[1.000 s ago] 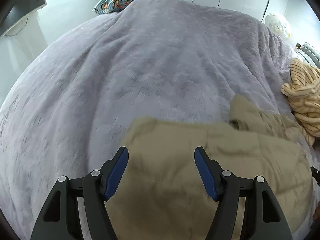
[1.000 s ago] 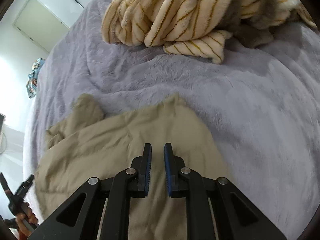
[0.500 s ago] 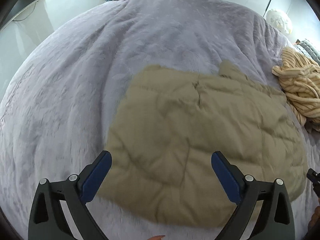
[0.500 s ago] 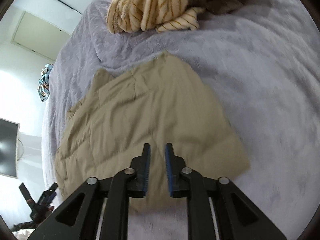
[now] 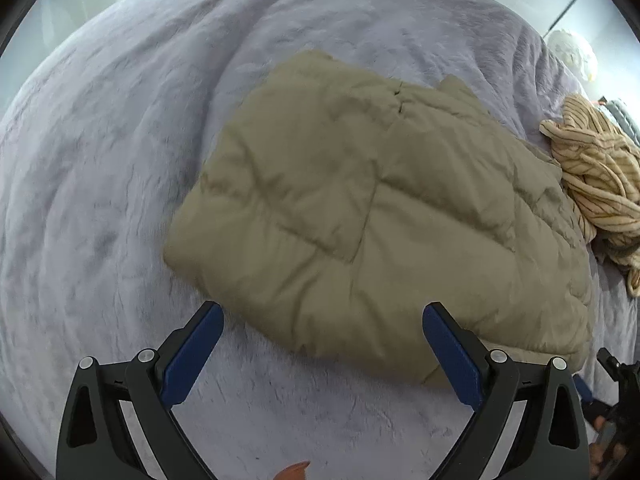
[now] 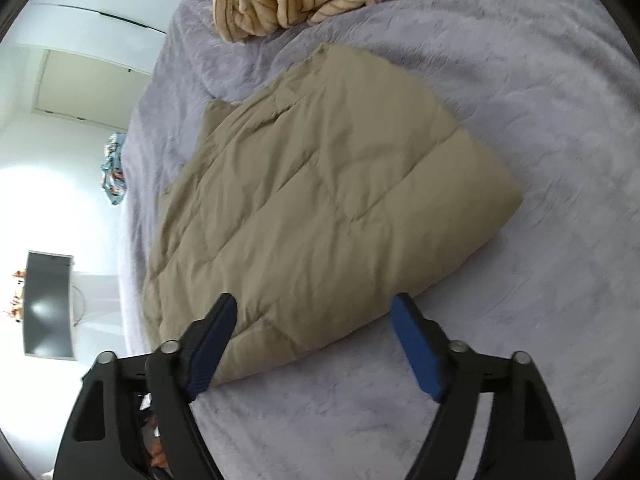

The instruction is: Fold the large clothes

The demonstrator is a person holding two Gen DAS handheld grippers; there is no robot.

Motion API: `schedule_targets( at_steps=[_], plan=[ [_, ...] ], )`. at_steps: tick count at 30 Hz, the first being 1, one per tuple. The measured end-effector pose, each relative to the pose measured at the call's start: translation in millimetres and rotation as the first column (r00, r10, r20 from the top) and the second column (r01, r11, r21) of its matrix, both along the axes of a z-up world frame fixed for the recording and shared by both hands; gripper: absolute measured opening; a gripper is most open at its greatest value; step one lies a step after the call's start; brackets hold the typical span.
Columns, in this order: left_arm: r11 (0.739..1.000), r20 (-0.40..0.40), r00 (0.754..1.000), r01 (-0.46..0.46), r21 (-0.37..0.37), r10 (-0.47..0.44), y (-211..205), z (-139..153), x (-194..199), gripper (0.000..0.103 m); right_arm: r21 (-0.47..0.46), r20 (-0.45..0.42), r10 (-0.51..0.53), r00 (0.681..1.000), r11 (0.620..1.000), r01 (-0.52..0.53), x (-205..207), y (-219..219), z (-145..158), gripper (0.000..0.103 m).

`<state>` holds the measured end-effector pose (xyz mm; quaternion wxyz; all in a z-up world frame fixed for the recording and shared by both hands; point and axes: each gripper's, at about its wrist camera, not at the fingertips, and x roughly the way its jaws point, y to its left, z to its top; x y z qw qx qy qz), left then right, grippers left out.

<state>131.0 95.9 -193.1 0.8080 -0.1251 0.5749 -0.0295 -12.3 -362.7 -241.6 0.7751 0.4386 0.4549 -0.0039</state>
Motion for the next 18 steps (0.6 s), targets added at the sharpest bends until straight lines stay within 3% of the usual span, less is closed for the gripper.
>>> schedule_targets(
  at_steps=[2,4,7,8,10,18],
  plan=[
    [0.999,-0.016,1.000,-0.020,-0.028,0.020,3.5,-7.2,-3.8,0.100,0.041,-0.009,-0.002,1.000,0.999,0.002,0.4,2.7,-9.1,0.084],
    [0.997,-0.029,0.999,-0.041,-0.061,0.040,7.8,-12.7,-6.4,0.100,0.110,-0.017,-0.017,1.000,0.994,0.019,0.3,3.7,-22.6,0.092],
    [0.991,-0.045,0.997,-0.061,-0.120,0.056,14.2,-19.0,-8.5,0.100,0.203,-0.024,-0.041,0.999,0.978,0.045,0.2,5.0,-38.5,0.092],
    [0.983,-0.061,0.997,-0.067,-0.169,0.057,17.1,-23.3,-8.4,0.100,0.219,-0.024,-0.044,0.999,0.974,0.049,0.6,5.7,-41.4,0.092],
    [0.968,-0.089,0.994,-0.079,-0.237,0.059,20.7,-31.1,-6.4,0.100,0.243,-0.024,-0.052,0.998,0.968,0.057,2.6,8.2,-48.8,0.103],
    [0.898,-0.118,0.990,-0.118,-0.423,0.074,23.2,-56.2,10.7,0.100,0.351,0.010,-0.070,0.998,0.934,0.062,18.3,13.4,-64.6,0.103]
  ],
)
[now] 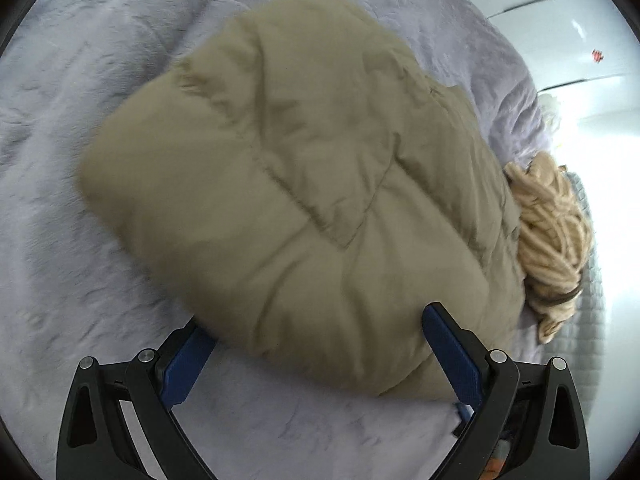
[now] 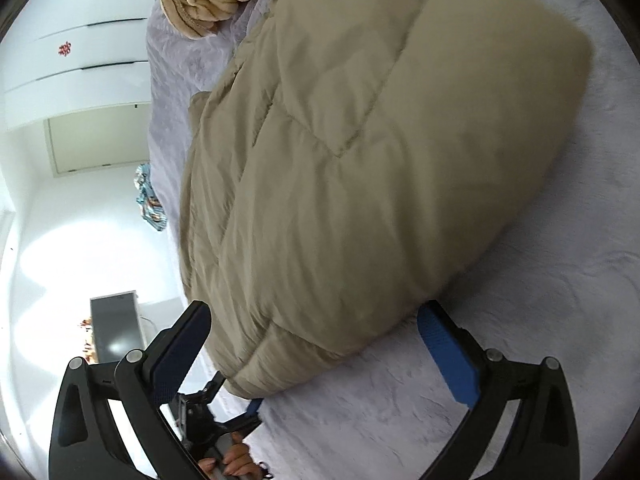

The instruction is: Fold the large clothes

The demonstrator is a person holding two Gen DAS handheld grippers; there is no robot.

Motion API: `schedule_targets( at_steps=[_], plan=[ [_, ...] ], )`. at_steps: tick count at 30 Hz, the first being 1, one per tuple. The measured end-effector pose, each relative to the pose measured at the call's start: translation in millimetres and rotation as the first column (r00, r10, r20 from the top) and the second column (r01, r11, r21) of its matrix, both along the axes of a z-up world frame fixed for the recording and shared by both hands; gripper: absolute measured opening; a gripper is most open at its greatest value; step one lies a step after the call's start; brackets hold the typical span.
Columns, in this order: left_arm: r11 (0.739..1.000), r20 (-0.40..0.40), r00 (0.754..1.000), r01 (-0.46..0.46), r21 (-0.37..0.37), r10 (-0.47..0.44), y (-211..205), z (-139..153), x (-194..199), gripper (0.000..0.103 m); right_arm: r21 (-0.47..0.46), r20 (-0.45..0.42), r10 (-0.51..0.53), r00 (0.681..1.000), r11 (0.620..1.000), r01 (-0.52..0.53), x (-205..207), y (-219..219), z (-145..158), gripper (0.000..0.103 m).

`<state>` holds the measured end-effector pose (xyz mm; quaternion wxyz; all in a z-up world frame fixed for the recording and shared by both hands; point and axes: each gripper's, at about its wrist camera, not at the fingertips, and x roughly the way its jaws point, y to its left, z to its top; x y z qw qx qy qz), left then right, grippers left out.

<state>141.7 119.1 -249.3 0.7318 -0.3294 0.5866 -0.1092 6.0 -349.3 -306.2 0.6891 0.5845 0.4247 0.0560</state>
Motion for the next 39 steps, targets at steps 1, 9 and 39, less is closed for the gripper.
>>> schedule_targets(
  at_steps=[1,9,39],
  plan=[
    [1.000,0.012,1.000,-0.002,-0.006,0.002,-1.8,-0.8,3.8,0.100,0.011,0.008,0.001,1.000,1.000,-0.002,1.6,0.5,-0.6,0.103],
    [0.996,0.022,0.997,-0.073,-0.048,0.074,-11.1,-16.8,35.6,0.100,0.086,0.039,0.006,0.999,0.996,-0.009,30.5,8.5,-19.2,0.103],
    [0.995,0.196,0.980,0.060,-0.086,-0.042,22.0,55.5,-69.1,0.022,0.149,0.070,0.042,0.997,0.987,-0.052,-72.3,12.0,-7.0,0.024]
  ],
)
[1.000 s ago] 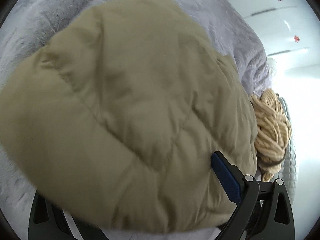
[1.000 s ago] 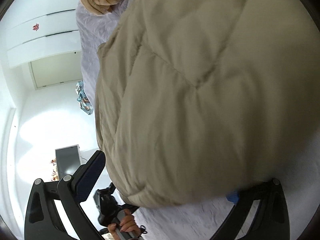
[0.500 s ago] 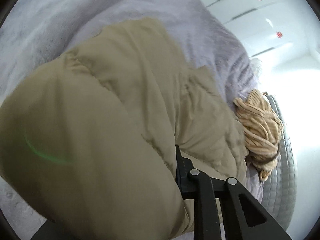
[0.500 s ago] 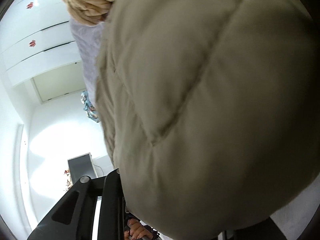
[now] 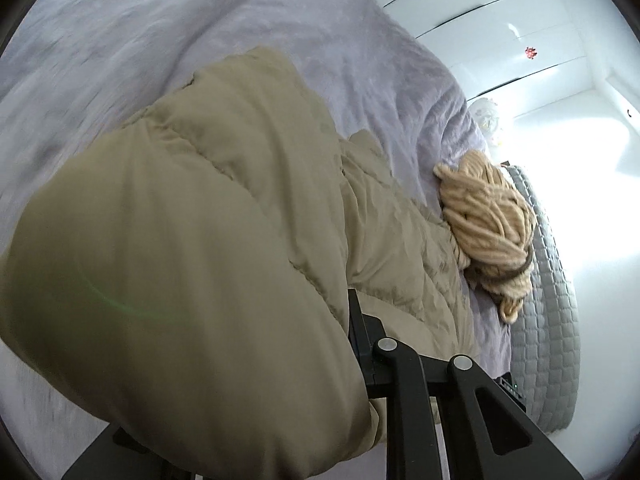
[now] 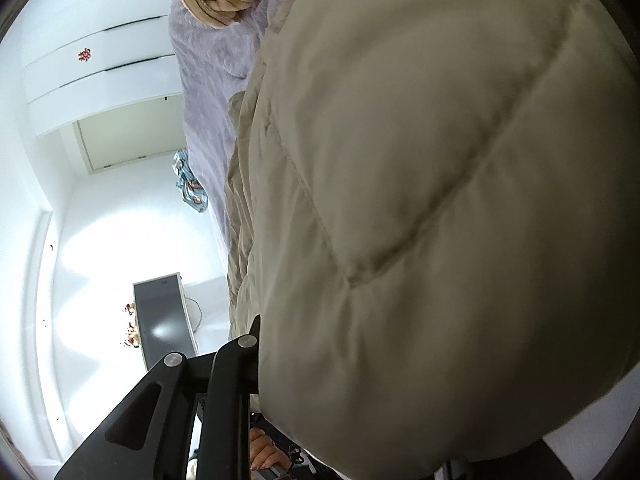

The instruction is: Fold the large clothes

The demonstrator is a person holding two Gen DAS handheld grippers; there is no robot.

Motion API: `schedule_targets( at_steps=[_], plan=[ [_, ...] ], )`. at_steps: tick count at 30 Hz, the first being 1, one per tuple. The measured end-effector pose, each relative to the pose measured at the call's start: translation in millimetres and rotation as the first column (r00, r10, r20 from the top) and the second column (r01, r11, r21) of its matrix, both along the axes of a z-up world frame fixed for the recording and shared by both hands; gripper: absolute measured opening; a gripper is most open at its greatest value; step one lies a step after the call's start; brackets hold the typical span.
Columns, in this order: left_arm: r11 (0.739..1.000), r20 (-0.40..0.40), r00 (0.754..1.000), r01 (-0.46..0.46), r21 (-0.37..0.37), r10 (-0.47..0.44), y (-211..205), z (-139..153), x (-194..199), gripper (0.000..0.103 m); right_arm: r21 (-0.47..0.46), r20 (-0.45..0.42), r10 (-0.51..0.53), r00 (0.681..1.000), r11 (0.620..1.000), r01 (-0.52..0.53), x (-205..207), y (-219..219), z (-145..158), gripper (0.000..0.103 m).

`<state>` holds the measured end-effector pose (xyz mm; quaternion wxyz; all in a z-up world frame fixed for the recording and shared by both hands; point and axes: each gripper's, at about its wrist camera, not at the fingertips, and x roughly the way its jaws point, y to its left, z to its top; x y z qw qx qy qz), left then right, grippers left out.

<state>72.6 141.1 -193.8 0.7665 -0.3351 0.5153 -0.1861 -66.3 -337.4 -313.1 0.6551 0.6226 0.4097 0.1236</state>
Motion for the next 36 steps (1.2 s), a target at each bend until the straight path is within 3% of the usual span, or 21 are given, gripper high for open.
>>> schedule_targets(
  at_steps=[8,13,15,16,17,18,23,29,36],
  plan=[
    [0.999,-0.072,0.997,0.036,-0.016,-0.037,28.1,-15.2,-71.4,0.022,0.051,-0.044,0.010,0.999,0.999,-0.008,-72.8,-4.5,-20.1,0.025],
    [0.999,-0.121,0.992,0.039,0.025,-0.036,31.4,-36.9,-85.9,0.023,0.098,-0.098,-0.011,0.995,0.995,0.021,-87.6,-7.9,-46.8,0.035],
    [0.998,-0.141,0.990,0.025,0.053,-0.017,31.2,-38.3,-87.4,0.032,0.084,-0.112,-0.009,0.994,0.996,0.018,-87.8,-8.8,-45.2,0.040],
    [0.996,-0.152,0.988,0.017,0.084,-0.004,31.6,-37.4,-88.3,0.045,0.075,-0.120,-0.006,0.993,0.997,0.016,-88.8,-9.7,-42.9,0.042],
    [0.992,-0.164,0.986,0.004,0.124,0.016,32.8,-36.0,-89.8,0.058,0.063,-0.130,-0.003,0.992,0.998,0.011,-97.2,-7.4,-36.8,0.045],
    [0.988,-0.167,0.985,-0.011,0.153,0.037,35.7,-34.1,-92.5,0.060,0.044,-0.145,0.001,0.989,0.999,0.006,-99.2,-8.7,-33.7,0.051],
    [0.978,-0.207,0.976,-0.028,0.207,0.072,52.0,-24.9,-103.9,0.060,-0.078,-0.219,0.033,0.975,0.996,-0.051,-106.6,-9.3,-13.0,0.062],
    [0.916,-0.187,0.979,0.007,0.402,0.075,52.7,3.9,-118.3,0.060,-0.215,-0.283,0.072,0.957,0.967,-0.136,-107.2,4.2,16.4,0.063],
    [0.877,-0.119,0.991,0.010,0.480,0.054,50.9,38.8,-118.7,0.060,-0.355,-0.304,0.123,0.945,0.905,-0.232,-75.1,41.6,57.0,0.063]
  ],
)
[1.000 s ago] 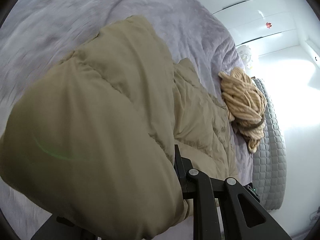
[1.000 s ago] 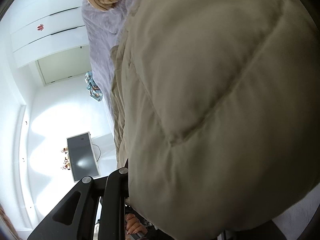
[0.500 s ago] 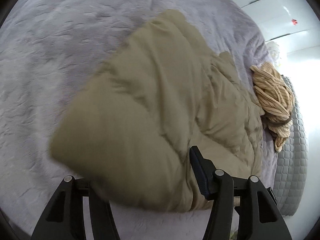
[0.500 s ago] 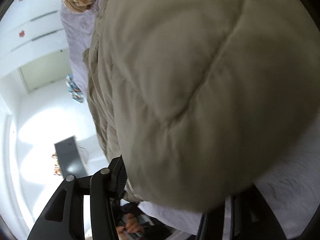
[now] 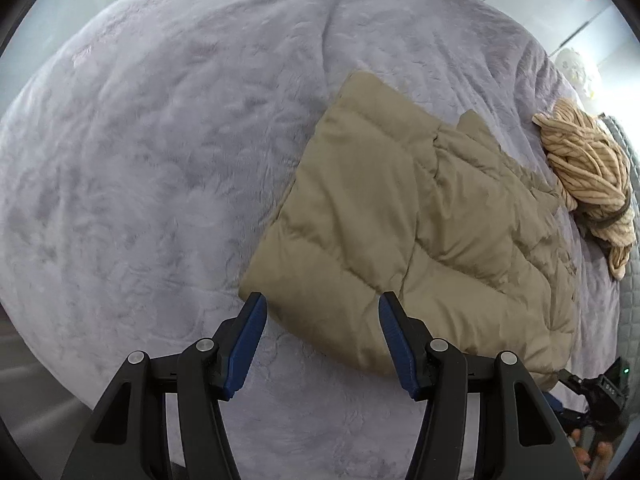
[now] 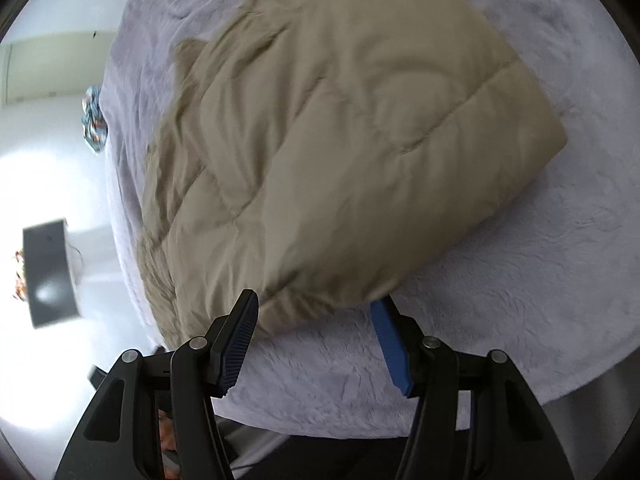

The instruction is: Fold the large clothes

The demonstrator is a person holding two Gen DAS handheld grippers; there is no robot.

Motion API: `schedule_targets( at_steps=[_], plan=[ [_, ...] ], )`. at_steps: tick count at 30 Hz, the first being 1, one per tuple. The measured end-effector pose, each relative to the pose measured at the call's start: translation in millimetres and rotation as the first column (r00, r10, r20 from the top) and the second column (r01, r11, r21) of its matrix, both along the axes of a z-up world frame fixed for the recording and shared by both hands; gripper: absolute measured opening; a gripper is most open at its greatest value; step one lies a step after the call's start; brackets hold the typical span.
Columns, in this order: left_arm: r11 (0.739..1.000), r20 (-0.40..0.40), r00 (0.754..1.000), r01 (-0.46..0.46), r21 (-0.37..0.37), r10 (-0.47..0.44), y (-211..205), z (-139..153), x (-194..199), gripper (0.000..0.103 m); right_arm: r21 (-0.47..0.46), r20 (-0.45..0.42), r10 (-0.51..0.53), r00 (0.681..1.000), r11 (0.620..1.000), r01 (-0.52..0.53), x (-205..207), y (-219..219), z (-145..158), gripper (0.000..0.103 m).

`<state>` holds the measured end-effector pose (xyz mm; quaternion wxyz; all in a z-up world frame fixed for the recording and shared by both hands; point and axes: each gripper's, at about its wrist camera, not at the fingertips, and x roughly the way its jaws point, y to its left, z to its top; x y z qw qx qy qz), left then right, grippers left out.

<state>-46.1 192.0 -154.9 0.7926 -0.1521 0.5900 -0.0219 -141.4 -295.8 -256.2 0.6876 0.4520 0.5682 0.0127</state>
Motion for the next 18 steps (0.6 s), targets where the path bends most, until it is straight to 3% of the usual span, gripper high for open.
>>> schedule_targets(
  at_steps=[4,9,18],
  plan=[
    [0.999,0.007,0.999,0.034,0.026,-0.034,-7.8,7.1,5.5,0.060,-0.050,0.011,0.084,0.996,0.995,-0.084,17.4,30.0,19.4,0.063],
    [0.997,0.009,0.997,0.077,0.026,-0.078,-24.5,11.6,11.3,0.060,-0.150,0.037,0.198,0.980,0.970,-0.190,28.8,70.0,64.9,0.063],
    [0.988,-0.011,0.988,0.155,0.029,-0.154,-42.6,9.2,25.1,0.060,-0.206,0.011,0.282,0.959,0.939,-0.274,33.0,93.6,54.5,0.070]
  ],
)
